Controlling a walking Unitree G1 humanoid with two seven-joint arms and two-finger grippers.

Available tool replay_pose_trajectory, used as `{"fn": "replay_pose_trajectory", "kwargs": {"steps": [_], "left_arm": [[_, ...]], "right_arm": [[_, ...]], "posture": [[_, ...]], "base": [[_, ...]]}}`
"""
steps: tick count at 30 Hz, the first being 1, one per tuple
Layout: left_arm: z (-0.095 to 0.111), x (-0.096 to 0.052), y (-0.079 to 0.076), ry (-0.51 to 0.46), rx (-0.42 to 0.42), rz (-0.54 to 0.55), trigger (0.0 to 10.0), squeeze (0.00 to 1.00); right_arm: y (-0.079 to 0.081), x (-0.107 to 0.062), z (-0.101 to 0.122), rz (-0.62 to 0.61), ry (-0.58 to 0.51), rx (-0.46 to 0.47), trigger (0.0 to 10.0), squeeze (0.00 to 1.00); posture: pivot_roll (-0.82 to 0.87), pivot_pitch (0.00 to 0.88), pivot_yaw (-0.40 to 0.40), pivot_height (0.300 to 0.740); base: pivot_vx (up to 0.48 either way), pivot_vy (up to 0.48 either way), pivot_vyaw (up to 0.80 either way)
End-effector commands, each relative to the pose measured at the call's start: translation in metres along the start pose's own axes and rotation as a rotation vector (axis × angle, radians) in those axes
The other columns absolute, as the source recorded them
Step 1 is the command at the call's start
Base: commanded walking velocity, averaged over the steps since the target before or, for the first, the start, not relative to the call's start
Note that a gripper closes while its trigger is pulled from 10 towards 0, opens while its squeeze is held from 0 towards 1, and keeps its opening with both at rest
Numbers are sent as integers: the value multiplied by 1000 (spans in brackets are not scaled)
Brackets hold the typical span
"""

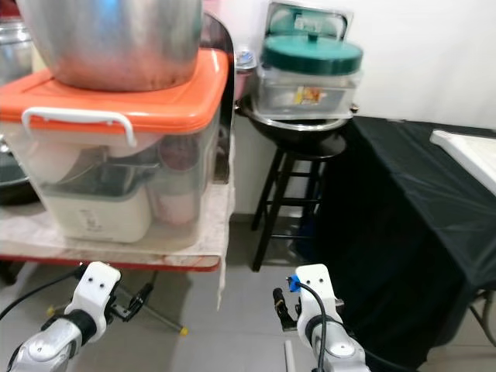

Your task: Building children table

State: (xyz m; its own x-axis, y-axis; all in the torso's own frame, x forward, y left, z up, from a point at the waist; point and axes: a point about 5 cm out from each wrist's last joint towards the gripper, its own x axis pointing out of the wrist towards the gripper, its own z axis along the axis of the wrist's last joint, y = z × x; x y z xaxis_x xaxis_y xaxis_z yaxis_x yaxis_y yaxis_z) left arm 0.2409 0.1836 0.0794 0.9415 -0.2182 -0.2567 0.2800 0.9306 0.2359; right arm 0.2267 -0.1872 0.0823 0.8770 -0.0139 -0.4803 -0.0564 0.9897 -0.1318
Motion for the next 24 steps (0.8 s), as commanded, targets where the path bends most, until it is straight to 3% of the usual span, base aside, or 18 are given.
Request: {"fn": "replay_pose_trajectory", "kwargs": {"steps": [1,13,24], "left_arm": [[-1,-1,2,3,0,6,10000,0],[1,-1,3,-13,-12,18,10000,0],[2,0,2,-29,-20,17,10000,0]], "right_arm": [[-1,0,1,-1,-1,12,10000,0],[-1,0,1,-1,1,10,10000,0],[-1,1,2,0,-1,7,10000,0]], "posture": [[50,0,-86,740],[49,0,-87,740],[47,0,-85,740]], "base": [[0,0,0],[0,0,0],[245,0,0]]}}
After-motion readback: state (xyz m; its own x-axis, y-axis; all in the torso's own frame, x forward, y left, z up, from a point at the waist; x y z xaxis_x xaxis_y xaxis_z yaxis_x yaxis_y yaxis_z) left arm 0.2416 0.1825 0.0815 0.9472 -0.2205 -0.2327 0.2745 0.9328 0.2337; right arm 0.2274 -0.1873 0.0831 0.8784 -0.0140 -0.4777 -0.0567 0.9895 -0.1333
